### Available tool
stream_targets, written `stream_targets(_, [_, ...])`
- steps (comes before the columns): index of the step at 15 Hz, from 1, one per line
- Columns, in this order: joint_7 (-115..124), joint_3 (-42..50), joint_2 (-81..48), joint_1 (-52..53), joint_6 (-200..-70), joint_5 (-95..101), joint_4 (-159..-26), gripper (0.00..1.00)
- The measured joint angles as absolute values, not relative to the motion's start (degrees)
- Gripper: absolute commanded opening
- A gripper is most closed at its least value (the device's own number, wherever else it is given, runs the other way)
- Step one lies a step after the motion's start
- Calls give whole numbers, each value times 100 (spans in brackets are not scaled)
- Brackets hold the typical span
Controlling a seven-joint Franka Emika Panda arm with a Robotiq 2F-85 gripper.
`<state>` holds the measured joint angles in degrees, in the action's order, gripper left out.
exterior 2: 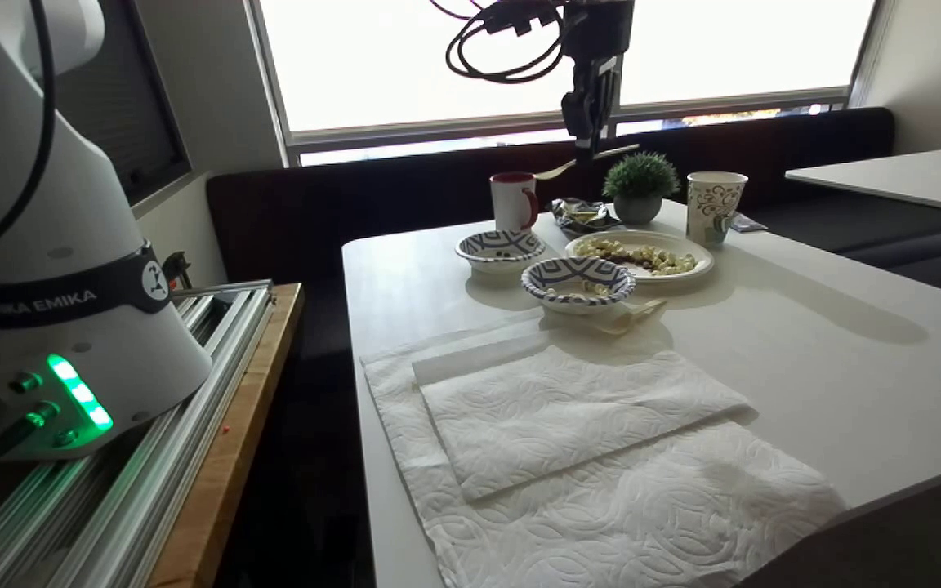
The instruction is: Use the spoon to move some of the white bowl's objects to the empty plate
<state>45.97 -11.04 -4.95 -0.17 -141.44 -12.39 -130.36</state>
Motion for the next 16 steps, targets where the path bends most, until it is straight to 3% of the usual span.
stream_targets(7, [3928, -35, -606, -124, -12993, -953, -12706, 3])
stream_targets(16, [3124, 522, -1621, -318, -13123, -953, -12325, 3])
